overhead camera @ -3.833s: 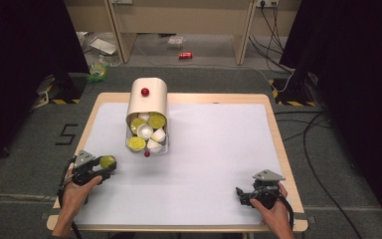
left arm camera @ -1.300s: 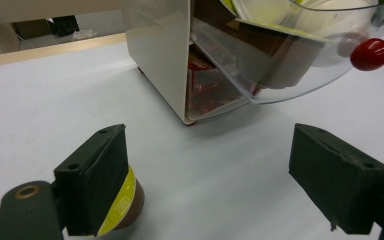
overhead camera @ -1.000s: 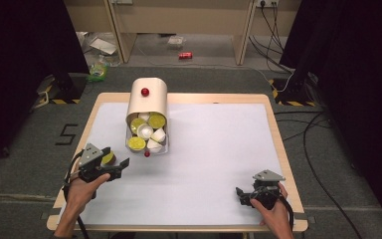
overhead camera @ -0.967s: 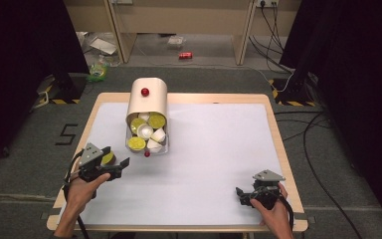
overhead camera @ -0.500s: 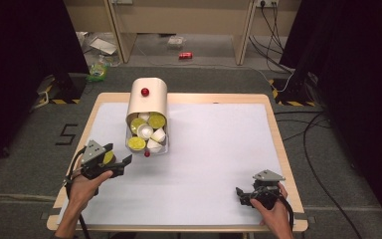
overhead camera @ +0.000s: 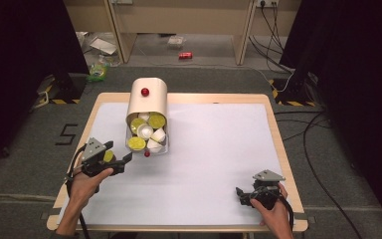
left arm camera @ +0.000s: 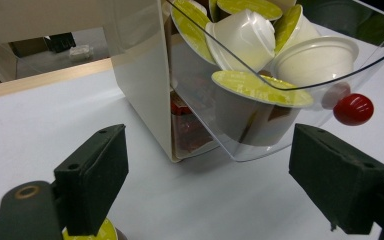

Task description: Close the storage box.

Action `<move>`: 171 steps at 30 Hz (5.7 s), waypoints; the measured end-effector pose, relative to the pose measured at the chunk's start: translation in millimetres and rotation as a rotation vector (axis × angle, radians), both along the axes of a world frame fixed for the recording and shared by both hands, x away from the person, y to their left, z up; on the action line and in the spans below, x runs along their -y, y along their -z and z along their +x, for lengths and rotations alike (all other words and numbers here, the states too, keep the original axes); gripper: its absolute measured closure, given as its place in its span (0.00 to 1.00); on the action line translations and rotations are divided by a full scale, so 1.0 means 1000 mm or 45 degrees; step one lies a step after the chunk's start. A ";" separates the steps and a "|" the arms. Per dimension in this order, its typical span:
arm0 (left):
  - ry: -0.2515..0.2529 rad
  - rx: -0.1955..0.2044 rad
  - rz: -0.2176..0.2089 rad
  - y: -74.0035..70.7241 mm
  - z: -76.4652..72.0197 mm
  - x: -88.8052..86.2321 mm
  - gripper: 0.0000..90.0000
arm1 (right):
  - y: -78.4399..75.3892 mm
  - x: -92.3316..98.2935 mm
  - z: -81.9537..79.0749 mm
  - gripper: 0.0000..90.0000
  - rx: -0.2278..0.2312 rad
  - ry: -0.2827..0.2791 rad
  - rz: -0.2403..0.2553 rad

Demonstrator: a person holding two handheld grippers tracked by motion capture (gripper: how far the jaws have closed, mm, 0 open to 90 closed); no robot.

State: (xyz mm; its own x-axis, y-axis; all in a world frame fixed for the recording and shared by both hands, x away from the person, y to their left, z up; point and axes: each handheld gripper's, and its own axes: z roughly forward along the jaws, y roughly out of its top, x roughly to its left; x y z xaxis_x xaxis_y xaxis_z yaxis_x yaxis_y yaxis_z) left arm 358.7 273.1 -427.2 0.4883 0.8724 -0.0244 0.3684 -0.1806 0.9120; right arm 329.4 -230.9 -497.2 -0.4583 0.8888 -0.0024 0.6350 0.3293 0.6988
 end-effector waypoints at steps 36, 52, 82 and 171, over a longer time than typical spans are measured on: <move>-0.037 -0.007 0.012 -0.002 0.016 0.008 0.15 | 0.000 0.000 0.000 0.04 -0.004 0.004 0.001; -0.047 -0.016 0.043 -0.004 0.025 0.011 0.16 | 0.000 0.000 0.000 0.04 -0.003 0.004 0.001; -0.084 -0.023 0.048 -0.005 0.039 0.014 0.16 | 0.000 0.000 0.000 0.04 -0.004 0.004 0.001; -0.092 -0.038 0.036 -0.011 0.042 0.017 0.18 | 0.000 0.000 0.000 0.04 -0.001 0.000 -0.002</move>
